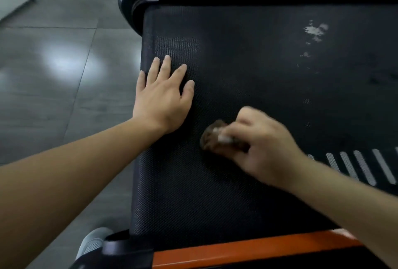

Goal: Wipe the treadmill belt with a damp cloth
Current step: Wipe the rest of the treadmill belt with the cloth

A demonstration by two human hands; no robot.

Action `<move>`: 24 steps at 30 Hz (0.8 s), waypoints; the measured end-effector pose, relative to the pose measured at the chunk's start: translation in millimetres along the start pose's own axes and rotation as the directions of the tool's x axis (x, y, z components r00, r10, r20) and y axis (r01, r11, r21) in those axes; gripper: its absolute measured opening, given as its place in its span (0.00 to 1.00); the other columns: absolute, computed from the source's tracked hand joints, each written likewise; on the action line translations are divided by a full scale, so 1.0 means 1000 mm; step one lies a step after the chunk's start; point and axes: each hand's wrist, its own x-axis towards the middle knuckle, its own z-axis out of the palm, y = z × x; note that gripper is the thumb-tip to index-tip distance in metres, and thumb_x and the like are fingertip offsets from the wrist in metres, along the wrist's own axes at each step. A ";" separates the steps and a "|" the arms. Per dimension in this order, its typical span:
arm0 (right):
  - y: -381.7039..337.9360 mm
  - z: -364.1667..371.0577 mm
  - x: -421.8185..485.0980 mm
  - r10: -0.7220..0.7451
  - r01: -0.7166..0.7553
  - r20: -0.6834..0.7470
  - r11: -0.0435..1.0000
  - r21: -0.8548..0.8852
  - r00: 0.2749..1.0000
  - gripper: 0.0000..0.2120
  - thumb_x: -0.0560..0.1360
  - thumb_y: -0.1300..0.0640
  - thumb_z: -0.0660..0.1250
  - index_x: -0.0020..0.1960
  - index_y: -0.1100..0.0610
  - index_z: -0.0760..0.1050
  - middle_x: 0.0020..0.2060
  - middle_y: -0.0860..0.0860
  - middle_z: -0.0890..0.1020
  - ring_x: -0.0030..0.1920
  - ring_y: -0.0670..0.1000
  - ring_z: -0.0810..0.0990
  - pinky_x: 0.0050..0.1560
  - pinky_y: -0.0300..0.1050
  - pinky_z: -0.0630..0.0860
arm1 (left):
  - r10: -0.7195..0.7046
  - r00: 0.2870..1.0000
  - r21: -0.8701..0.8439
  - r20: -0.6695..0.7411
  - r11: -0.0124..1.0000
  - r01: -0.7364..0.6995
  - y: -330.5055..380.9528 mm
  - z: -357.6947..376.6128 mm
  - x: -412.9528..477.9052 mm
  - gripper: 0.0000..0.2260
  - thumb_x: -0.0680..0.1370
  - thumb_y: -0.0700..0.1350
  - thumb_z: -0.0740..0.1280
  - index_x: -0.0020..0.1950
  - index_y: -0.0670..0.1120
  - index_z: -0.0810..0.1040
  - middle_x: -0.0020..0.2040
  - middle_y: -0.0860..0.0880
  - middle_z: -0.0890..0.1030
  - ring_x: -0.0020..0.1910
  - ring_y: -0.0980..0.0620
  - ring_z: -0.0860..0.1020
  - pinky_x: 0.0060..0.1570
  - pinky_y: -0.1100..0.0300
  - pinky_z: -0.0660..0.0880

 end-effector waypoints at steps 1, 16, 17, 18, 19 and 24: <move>0.015 -0.006 0.008 0.072 -0.075 -0.065 0.997 -0.034 0.995 0.13 0.73 0.43 0.67 0.46 0.52 0.80 0.40 0.49 0.71 0.39 0.50 0.71 0.37 0.48 0.74 | 0.001 1.000 0.001 0.000 1.000 -0.001 0.000 0.000 0.000 0.26 0.84 0.61 0.49 0.82 0.56 0.58 0.84 0.48 0.50 0.83 0.49 0.44 0.80 0.45 0.41; 0.074 -0.021 0.011 0.402 -0.478 -0.361 0.865 -0.152 0.841 0.13 0.74 0.45 0.68 0.47 0.55 0.78 0.42 0.52 0.69 0.43 0.59 0.74 0.39 0.47 0.69 | 0.041 0.991 -0.120 0.126 0.992 -0.026 0.054 0.001 0.017 0.23 0.85 0.57 0.52 0.80 0.55 0.62 0.83 0.49 0.55 0.83 0.49 0.46 0.78 0.42 0.37; 0.063 -0.017 0.008 0.362 -0.439 -0.357 0.883 -0.165 0.861 0.12 0.74 0.46 0.68 0.47 0.55 0.78 0.42 0.52 0.69 0.43 0.59 0.74 0.39 0.47 0.69 | 0.035 0.992 -0.089 0.124 0.996 -0.024 0.057 0.005 0.017 0.24 0.85 0.58 0.51 0.80 0.56 0.61 0.84 0.50 0.53 0.83 0.49 0.44 0.78 0.41 0.36; 0.050 -0.012 0.003 0.288 -0.349 -0.310 0.923 -0.163 0.906 0.11 0.73 0.47 0.68 0.48 0.54 0.79 0.42 0.52 0.70 0.43 0.57 0.73 0.39 0.47 0.70 | 0.038 0.993 -0.037 0.115 0.999 -0.034 0.058 0.009 0.015 0.25 0.84 0.59 0.50 0.81 0.56 0.60 0.84 0.49 0.51 0.83 0.49 0.43 0.78 0.40 0.35; 0.039 -0.009 -0.004 0.205 -0.241 -0.237 0.962 -0.132 0.950 0.11 0.73 0.48 0.69 0.49 0.54 0.80 0.42 0.51 0.70 0.42 0.54 0.72 0.38 0.46 0.70 | 0.044 0.994 0.018 0.100 0.999 -0.046 0.058 0.013 0.013 0.25 0.84 0.59 0.50 0.81 0.55 0.58 0.84 0.49 0.49 0.82 0.48 0.42 0.77 0.39 0.35; 0.101 -0.036 0.037 0.302 -0.350 -0.293 0.928 -0.129 0.907 0.13 0.75 0.44 0.67 0.45 0.54 0.78 0.39 0.51 0.71 0.43 0.56 0.75 0.41 0.47 0.70 | 0.061 0.997 0.123 0.056 0.990 -0.068 0.062 0.020 0.007 0.28 0.84 0.60 0.48 0.82 0.51 0.54 0.84 0.45 0.47 0.82 0.44 0.41 0.77 0.36 0.37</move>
